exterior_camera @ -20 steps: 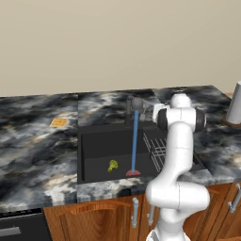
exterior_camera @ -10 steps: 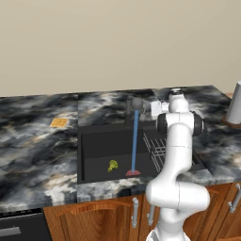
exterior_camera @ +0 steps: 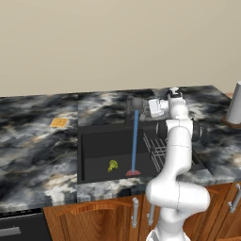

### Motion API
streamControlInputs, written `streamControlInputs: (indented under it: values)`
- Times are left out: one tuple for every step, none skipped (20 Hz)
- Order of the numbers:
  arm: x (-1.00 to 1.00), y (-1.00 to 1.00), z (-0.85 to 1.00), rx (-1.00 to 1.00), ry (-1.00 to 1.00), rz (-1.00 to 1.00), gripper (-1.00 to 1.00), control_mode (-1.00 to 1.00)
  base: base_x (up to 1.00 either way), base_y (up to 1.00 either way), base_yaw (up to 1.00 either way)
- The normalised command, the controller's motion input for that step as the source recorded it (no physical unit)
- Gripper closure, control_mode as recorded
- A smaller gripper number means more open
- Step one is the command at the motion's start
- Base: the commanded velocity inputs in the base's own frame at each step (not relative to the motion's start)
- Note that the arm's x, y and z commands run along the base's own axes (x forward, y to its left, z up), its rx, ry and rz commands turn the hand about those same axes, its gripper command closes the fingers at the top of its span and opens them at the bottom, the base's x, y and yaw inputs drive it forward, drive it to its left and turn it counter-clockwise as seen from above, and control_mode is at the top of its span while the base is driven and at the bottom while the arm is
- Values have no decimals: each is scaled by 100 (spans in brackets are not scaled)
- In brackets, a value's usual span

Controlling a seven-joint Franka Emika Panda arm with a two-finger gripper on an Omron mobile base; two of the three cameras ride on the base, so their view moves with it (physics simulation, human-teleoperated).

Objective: Turn on the sink faucet. Then move the broccoli from the counter to the sink. Turn off the sink. Move the vegetable from the sink to the pot next to the stove. Finally move the pot to the rear left burner.

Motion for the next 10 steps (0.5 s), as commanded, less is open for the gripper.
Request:
streamControlInputs:
  values:
    - [8,13,2,0,0,2,-100,-100,0,0,0]
    - [8,13,3,-1,0,2,-100,-100,0,0,0]
    - [3,12,5,-1,0,2,-100,-100,0,0,0]
    - [0,13,9,-1,0,2,-100,-100,0,0,0]
    - [0,14,12,-2,0,2,-100,-100,0,0,0]
    - [0,13,16,-2,0,2,-100,-100,0,0,0]
    - [0,16,17,-4,0,2,-100,-100,0,0,0]
    - [0,20,16,-4,0,2,-100,-100,0,0,0]
    - [0,19,15,-4,0,2,-100,-100,0,0,0]
    - [0,19,13,-4,0,1,-100,-100,0,0,0]
